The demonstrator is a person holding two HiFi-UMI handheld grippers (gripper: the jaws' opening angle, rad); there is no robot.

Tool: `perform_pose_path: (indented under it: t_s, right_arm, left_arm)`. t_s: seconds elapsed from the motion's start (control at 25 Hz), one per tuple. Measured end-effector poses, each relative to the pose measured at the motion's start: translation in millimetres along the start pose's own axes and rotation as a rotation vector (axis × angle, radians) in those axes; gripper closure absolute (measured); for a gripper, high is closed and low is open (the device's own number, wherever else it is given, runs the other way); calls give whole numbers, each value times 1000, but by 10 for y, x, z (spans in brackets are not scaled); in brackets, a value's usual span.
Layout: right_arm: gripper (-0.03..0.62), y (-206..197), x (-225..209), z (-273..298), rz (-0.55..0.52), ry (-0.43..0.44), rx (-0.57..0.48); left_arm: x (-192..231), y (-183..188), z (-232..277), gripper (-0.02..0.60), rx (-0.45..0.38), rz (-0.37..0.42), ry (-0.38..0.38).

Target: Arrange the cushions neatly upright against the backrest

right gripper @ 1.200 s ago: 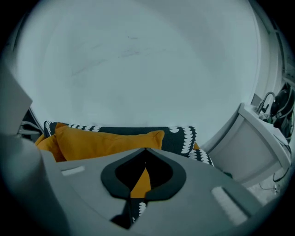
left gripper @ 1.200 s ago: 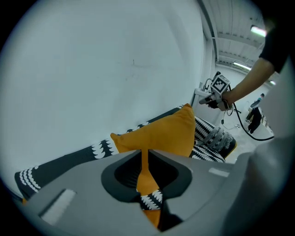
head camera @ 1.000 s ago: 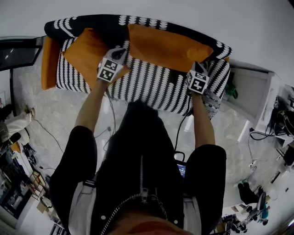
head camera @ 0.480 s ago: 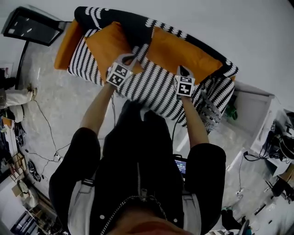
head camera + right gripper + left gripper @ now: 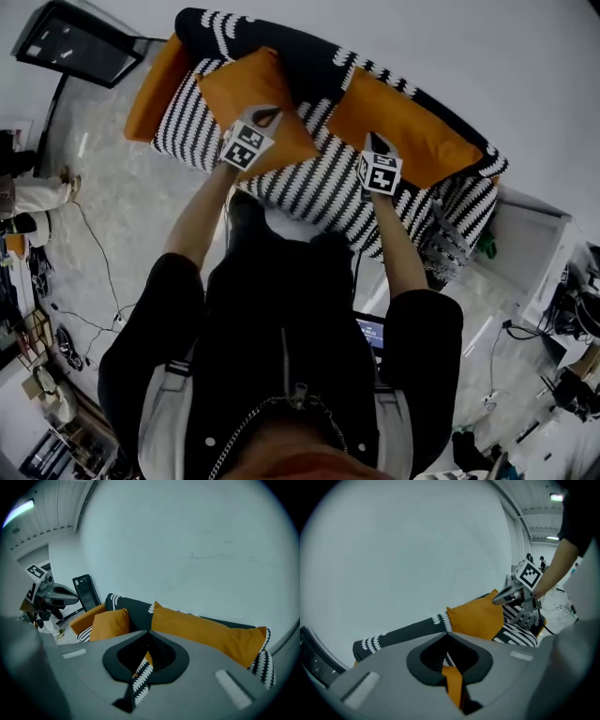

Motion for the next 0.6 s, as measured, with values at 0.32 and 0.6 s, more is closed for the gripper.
perform_pose_path:
  t_s: [0.32,0.6]
  right_arm:
    - [590,152,994,506,226,-136,88]
    - [590,126,1719,557,358,-255,134]
  left_arm:
    - [1317,-444,-287,571,8,62,-122]
    - [2165,-694,-485,571,23,122,-227]
Point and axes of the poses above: the fingertips, and each gripper's own axes: z forward along the fingers, x to its left, y out of its top, the point moved 3 cm from there along -z, backward along the fingers, and after that the axes turned 10 degrees about -y, right-handed, at the moved point
